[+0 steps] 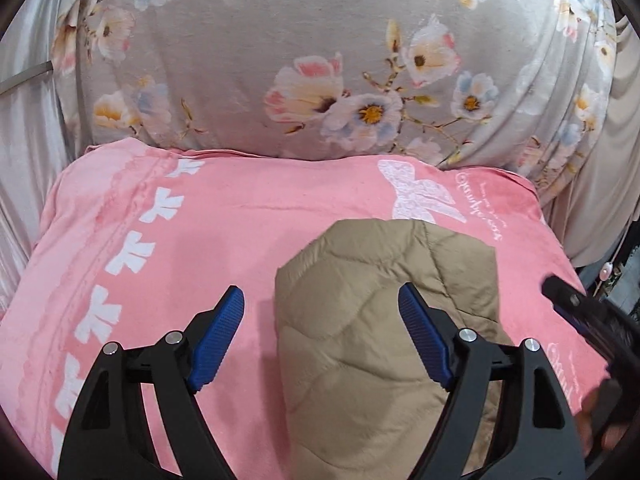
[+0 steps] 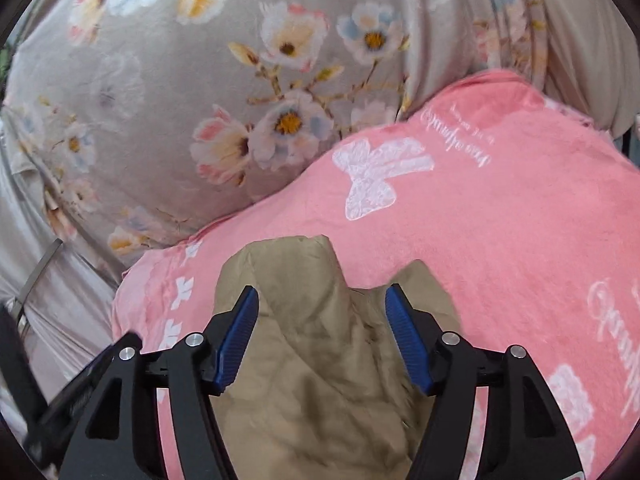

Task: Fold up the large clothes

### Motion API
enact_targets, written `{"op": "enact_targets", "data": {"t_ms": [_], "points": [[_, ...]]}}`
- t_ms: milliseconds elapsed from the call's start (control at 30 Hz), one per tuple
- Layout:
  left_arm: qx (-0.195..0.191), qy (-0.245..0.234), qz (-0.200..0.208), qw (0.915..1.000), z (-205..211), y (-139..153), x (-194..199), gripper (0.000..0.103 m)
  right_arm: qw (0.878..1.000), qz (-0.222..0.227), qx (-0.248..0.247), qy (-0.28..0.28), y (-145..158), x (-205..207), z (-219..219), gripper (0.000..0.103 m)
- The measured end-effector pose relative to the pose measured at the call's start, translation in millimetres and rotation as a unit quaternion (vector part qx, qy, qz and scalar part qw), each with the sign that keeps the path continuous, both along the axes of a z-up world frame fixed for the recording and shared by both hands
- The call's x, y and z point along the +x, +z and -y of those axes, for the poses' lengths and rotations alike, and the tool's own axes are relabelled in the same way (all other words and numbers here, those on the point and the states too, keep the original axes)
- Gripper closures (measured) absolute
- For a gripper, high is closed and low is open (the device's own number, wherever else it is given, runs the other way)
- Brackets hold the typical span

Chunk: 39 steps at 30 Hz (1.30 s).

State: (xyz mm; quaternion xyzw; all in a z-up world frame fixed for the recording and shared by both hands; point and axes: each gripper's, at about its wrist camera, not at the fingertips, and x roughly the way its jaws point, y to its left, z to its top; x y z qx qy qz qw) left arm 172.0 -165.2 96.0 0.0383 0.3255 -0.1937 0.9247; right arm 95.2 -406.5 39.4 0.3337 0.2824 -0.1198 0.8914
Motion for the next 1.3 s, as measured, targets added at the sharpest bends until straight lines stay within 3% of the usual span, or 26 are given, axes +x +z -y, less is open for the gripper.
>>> {"op": "enact_targets", "data": {"t_ms": [100,133,167,200,267,367,433,533,633,933,1133,1300], "points": [[0.000,0.003,-0.011,0.9999,-2.2,-4.4,9.7,0.026,0.996,-0.057,0.069,0.025,-30.6,39.8,6.6,0.038],[-0.002,0.002,-0.016,0.9999,4.2,-4.7,16.7,0.026,0.993,-0.078,0.081,0.036,-41.9,50.8,6.8,0.043],[-0.004,0.001,-0.022,0.9998,5.4,-5.8,19.3,0.026,0.992,-0.086,0.085,0.044,-49.2,55.2,6.4,0.072],[-0.004,0.000,-0.024,0.9997,6.7,-6.2,19.3,0.026,0.991,-0.084,0.086,0.052,-51.4,55.1,7.2,0.086],[0.000,-0.004,-0.024,0.9997,12.9,-6.5,19.9,0.026,0.994,-0.044,0.080,0.056,-44.8,40.8,12.9,0.092],[0.009,-0.013,-0.022,0.9996,23.8,-12.0,18.8,0.026,0.999,-0.024,0.030,0.015,-45.0,6.6,21.8,0.093],[0.015,-0.022,-0.030,0.9992,37.5,-21.2,21.0,0.026,0.999,-0.050,0.001,-0.004,-65.9,-1.1,26.0,0.093],[0.020,-0.032,-0.046,0.9982,56.0,-36.4,22.1,0.026,0.998,-0.068,0.001,-0.003,-100.1,-1.2,32.9,0.092],[0.030,-0.033,-0.055,0.9974,71.6,-51.4,23.1,0.026,0.998,-0.059,0.007,-0.005,-113.4,-4.8,37.1,0.090],[0.063,-0.025,-0.077,0.9947,101.3,-98.1,29.6,0.025,0.998,-0.058,0.001,-0.004,-130.9,1.3,35.1,0.086],[0.073,-0.017,-0.063,0.9952,108.7,-116.2,30.5,0.012,0.997,-0.062,-0.037,-0.003,-134.3,4.5,26.6,0.084],[0.077,-0.019,-0.054,0.9954,113.3,-131.9,32.4,0.006,0.998,-0.049,-0.034,-0.005,-138.9,2.3,29.5,0.083]]}}
